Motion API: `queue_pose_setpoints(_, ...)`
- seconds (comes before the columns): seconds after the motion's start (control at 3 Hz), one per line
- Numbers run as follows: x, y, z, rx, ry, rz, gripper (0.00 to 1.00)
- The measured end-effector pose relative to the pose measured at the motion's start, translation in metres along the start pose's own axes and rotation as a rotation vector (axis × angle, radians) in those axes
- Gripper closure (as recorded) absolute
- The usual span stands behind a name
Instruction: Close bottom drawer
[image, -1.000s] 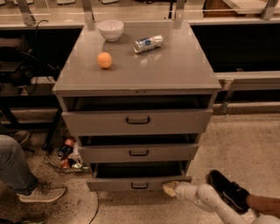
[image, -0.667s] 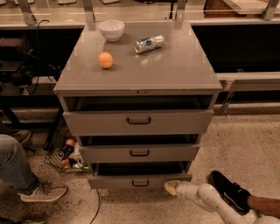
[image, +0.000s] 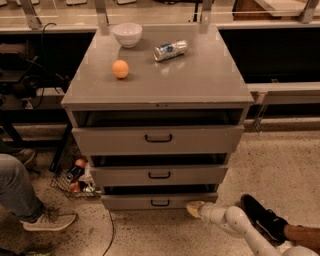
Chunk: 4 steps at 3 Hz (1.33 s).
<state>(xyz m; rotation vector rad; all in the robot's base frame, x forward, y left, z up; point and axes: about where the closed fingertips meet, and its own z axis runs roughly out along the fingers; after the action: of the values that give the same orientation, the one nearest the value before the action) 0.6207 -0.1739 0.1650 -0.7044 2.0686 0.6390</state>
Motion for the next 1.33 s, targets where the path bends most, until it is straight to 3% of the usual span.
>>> queue_pose_setpoints(0.67, -0.020, -0.015, 0.015, -0.003, -0.073, -0.018, 1.00)
queue_pose_setpoints(1.0, -0.025, -0.009, 0.006, 0.014, -0.088, -0.042, 1.00)
queue_pose_setpoints(1.33, -0.012, -0.010, -0.038, 0.078, -0.048, -0.021, 1.00)
